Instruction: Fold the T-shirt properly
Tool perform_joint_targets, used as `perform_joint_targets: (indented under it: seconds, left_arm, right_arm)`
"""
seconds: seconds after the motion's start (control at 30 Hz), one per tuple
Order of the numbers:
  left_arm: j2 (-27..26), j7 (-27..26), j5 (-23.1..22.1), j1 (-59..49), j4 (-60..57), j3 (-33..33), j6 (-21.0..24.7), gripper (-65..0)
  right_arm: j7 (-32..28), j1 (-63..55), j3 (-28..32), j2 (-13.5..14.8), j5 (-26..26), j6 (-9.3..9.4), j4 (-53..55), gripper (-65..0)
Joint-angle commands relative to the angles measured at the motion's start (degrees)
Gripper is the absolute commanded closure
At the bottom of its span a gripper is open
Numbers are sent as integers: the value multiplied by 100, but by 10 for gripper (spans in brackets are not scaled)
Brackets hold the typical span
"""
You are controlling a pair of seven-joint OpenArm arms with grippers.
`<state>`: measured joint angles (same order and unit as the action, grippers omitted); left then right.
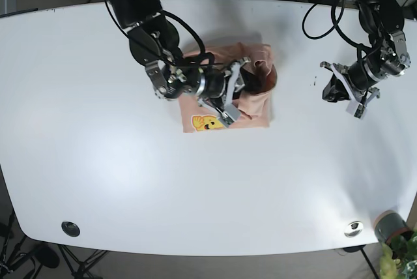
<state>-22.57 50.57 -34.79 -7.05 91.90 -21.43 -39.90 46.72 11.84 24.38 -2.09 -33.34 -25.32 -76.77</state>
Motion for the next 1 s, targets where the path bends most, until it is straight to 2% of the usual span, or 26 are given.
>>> perform_joint_targets:
  seconds: [0.0, 0.1, 0.2, 0.37, 0.63, 0.73, 0.9, 0.97]
  left_arm:
    - [-113, -138, -130, 59, 98, -50, -10, -56]
    - [-130, -147, -130, -20, 116, -50, -10, -56]
    - [-130, -147, -130, -38, 125, -50, -10, -56]
    - [-139, -147, -130, -38, 125, -33, -10, -56]
    - [-121, -147, -121, 6, 151, 249, -10, -56]
    - [-113, -147, -121, 199, 265, 591, -10, -67]
    - [2, -156, -121, 270, 582, 1479, -10, -113]
    - [213, -156, -25, 314, 696, 1699, -10, -114]
  right_arm:
    - [-360, 403, 124, -314, -99, -31, 455, -192]
    - [-492, 781, 318, -552, -99, -31, 842, -190]
    - [-500, 1019, 362, -657, -151, -31, 798, -190]
    - [-492, 1019, 335, -666, -151, -31, 297, -190]
    - [-307, 394, 212, 90, -151, -31, -986, -189]
    - [-307, 140, -280, 240, -151, -31, -1250, -187]
    - [-298, -326, -1432, 266, -116, -48, -1496, -187]
    - [-298, -353, -1643, 442, -107, -39, -1470, -187]
